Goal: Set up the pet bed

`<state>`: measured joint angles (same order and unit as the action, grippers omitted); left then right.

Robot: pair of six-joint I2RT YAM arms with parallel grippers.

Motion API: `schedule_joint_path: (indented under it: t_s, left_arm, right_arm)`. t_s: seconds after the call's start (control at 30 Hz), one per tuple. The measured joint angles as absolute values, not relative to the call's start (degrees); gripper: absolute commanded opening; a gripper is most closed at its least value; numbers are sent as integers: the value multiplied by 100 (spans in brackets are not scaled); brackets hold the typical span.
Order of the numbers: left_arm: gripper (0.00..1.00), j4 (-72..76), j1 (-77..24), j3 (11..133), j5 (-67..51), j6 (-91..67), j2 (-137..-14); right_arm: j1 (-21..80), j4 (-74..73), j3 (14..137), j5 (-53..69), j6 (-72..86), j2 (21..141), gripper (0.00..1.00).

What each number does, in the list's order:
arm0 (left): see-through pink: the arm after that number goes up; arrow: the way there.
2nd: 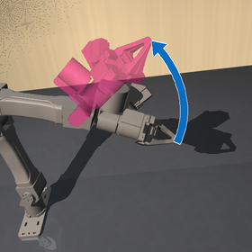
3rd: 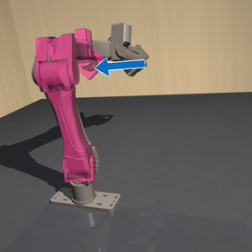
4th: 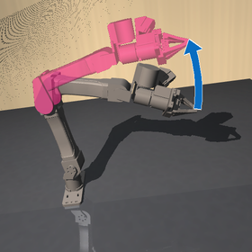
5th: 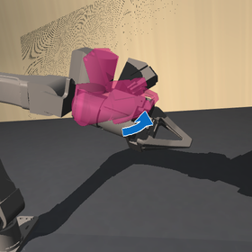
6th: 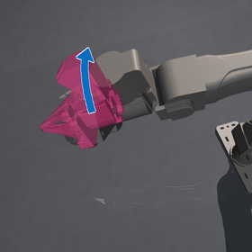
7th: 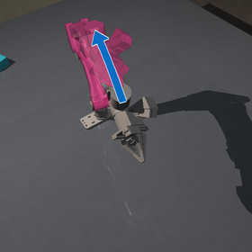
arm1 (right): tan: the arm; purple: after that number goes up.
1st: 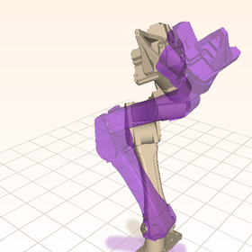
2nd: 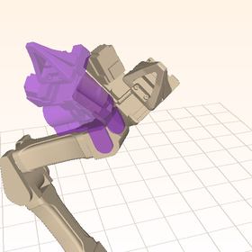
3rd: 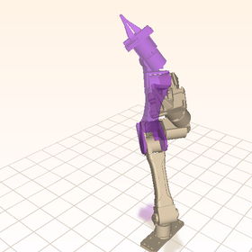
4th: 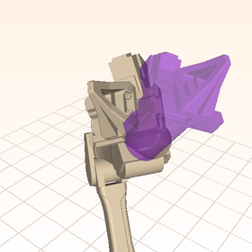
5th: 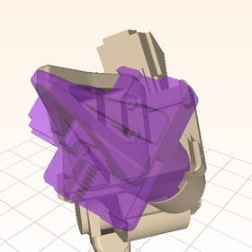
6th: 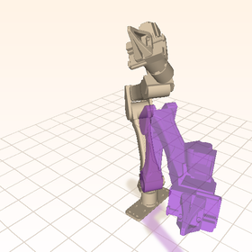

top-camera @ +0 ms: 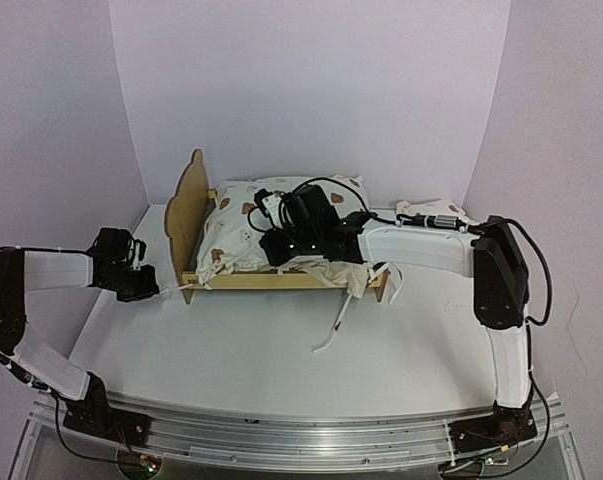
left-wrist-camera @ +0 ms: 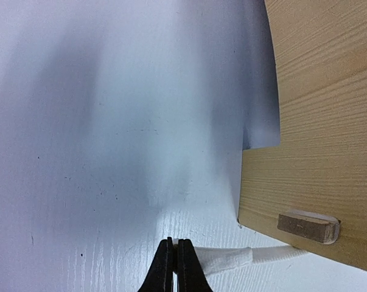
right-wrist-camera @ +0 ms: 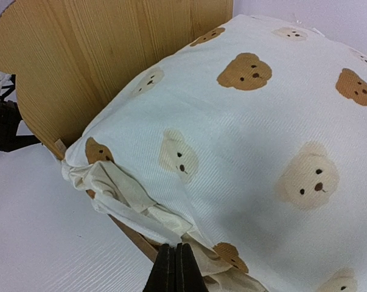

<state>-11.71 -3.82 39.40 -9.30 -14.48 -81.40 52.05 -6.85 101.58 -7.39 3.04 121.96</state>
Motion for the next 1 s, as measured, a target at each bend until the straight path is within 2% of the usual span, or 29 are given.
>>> schedule_joint_path:
  t_s: [0.2,0.33,0.37,0.43,0.47,0.53,0.6,0.7,0.8,0.9,1.0]
  left_arm:
    - [0,-1035,-364,3942,-987,-1035,-8227]
    - [0,-1022,-299,3942,-1130,-790,-8278]
    - [0,-1019,-288,3942,-1169,-724,-8281]
    - [1,-1024,-275,3942,-1226,-588,-8283]
    - [3,-1032,-271,3942,-1256,-518,-8283]
    - [18,-1058,-266,3942,-1301,-396,-8283]
    - [34,-1096,-264,3954,-1327,-285,-8283]
    - [44,-1337,-255,4049,-1305,-2,-8242]
    - [50,-1601,-255,4101,-1198,351,-7887]
    - [48,-1811,-255,4097,-1142,924,-6952]
    - [47,-1836,-252,4121,-1398,1702,-5592]
  right_arm:
    - [5201,-691,9876,-517,460,12027,0]
    - [5247,-649,9702,160,562,12020,2]
    - [5283,-647,9662,367,558,12020,6]
    - [5447,-650,9600,784,550,12020,25]
    - [5562,-652,9581,971,558,12021,31]
    - [5864,-643,9574,1396,601,12032,45]
    - [6131,-632,9552,1759,721,12038,53]
    - [6396,-629,9268,1957,844,11963,62]
    - [6343,-847,8674,1712,949,11654,64]
    - [6017,-1423,8124,1226,1163,11071,62]
    - [5473,-1934,7819,532,1485,10316,54]
